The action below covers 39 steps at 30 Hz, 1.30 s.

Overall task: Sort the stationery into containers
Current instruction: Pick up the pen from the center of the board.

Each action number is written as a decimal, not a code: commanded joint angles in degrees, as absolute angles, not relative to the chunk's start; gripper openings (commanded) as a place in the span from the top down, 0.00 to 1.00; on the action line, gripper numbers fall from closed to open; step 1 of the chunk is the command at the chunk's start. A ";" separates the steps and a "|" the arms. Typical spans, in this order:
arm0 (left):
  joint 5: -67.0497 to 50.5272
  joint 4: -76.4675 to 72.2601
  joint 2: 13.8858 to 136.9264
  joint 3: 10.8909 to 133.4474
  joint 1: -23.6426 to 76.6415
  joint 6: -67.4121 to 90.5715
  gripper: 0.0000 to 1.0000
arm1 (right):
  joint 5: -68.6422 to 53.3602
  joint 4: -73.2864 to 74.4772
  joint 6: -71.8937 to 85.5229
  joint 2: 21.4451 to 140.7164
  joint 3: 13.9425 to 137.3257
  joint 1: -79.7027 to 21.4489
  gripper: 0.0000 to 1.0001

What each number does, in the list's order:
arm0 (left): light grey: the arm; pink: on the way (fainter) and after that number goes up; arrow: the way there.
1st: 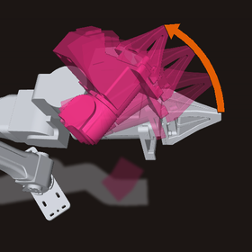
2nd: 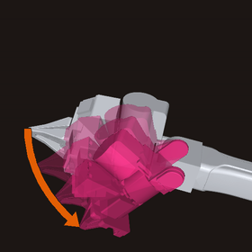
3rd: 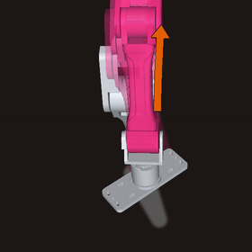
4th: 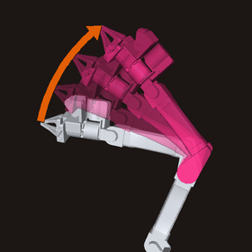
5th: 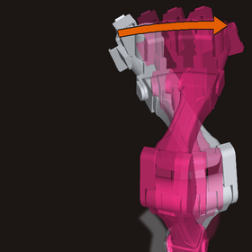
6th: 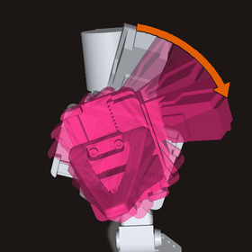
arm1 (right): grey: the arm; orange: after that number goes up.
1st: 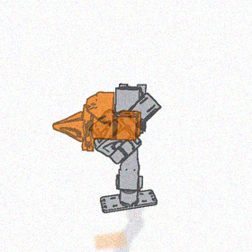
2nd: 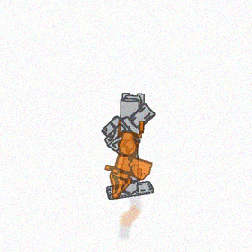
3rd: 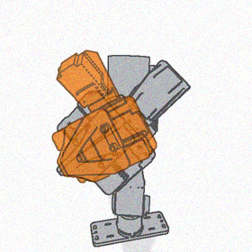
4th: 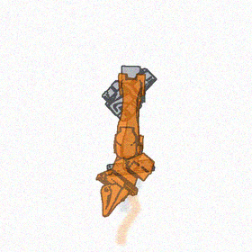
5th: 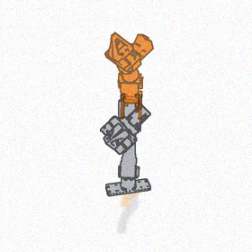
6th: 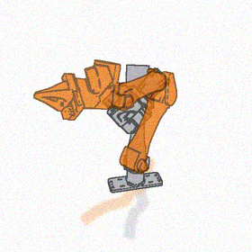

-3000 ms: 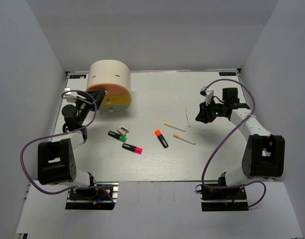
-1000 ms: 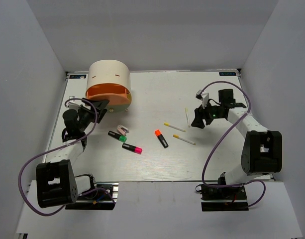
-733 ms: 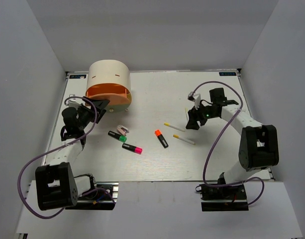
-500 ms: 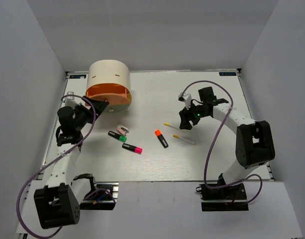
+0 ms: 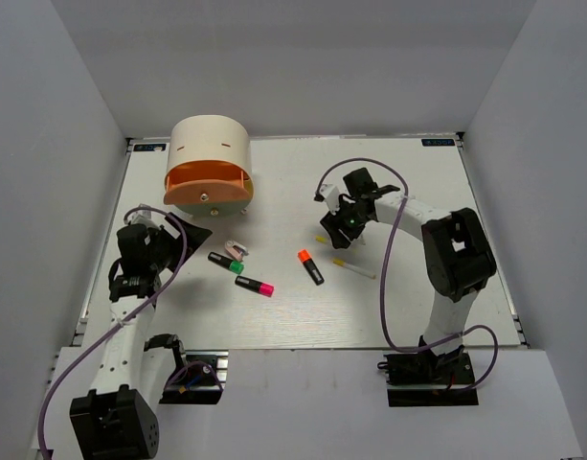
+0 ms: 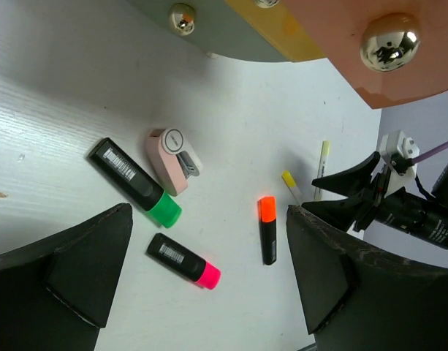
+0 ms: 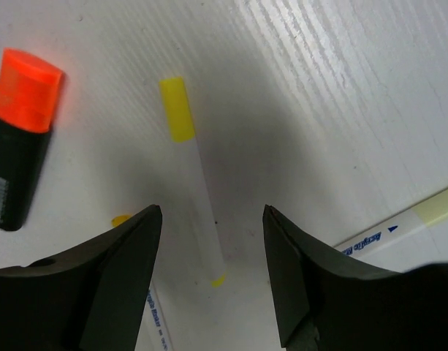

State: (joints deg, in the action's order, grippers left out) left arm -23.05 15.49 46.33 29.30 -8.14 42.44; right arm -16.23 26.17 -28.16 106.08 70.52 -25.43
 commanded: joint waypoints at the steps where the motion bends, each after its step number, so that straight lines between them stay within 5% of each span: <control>1: -22.24 16.79 44.47 29.18 -8.26 41.66 0.04 | -10.82 25.22 -26.98 107.49 73.48 -26.98 0.37; 11: -21.71 17.31 44.47 28.13 -8.26 41.13 0.04 | -5.02 25.05 -29.00 109.16 70.49 -30.14 0.53; 21: -21.71 17.31 43.42 26.98 -8.26 41.66 0.04 | -10.18 29.26 -33.31 108.72 69.26 -30.24 1.00; 30: -22.24 15.47 42.89 25.85 -8.26 42.18 0.04 | -20.99 35.77 -42.80 100.56 83.47 -30.32 1.00; 39: -22.76 14.85 41.13 24.26 -8.26 42.71 0.04 | -31.72 34.37 -44.47 105.02 106.05 -33.21 1.00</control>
